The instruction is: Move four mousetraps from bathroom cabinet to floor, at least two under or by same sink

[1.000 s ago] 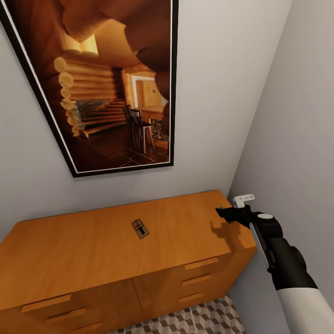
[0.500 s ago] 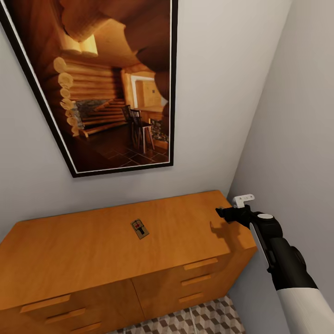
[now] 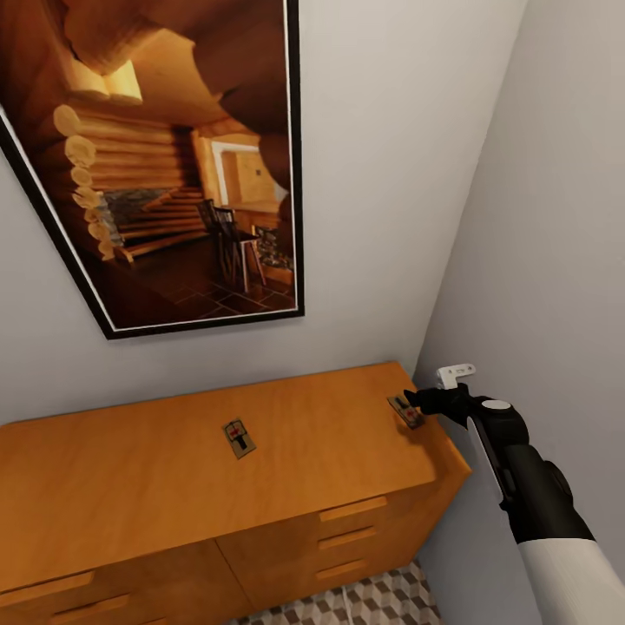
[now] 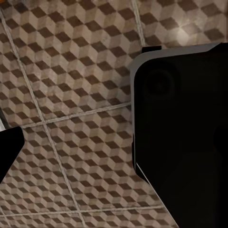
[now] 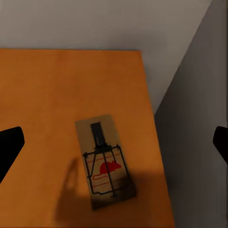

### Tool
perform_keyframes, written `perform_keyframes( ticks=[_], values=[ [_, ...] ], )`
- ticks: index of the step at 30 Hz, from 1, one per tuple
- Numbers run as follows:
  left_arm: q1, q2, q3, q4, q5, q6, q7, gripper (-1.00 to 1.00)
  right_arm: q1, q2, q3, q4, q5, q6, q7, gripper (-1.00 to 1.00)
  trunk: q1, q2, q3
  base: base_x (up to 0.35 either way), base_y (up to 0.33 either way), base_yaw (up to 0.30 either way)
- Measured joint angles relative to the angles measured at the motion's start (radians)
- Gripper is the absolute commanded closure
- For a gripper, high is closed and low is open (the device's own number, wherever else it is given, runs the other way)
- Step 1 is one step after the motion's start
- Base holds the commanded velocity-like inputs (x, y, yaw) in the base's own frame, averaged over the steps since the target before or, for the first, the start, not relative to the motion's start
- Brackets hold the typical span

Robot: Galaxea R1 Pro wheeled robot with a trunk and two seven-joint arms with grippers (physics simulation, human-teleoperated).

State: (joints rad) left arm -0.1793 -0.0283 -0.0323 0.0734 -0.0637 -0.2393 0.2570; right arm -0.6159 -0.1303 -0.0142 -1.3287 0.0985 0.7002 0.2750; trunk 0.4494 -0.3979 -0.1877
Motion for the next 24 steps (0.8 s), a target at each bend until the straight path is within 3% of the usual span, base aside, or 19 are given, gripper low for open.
perform_keyframes(
  ticks=[24],
  values=[
    [0.001, 0.000, 0.000, 0.000, 0.000, -0.002, 0.000, -1.00, 0.000, 0.000, 0.001, 0.015, 0.000, 0.000, -0.001, -1.00, 0.000, 0.000, 0.000, 0.004, -0.036, 0.000]
  ],
)
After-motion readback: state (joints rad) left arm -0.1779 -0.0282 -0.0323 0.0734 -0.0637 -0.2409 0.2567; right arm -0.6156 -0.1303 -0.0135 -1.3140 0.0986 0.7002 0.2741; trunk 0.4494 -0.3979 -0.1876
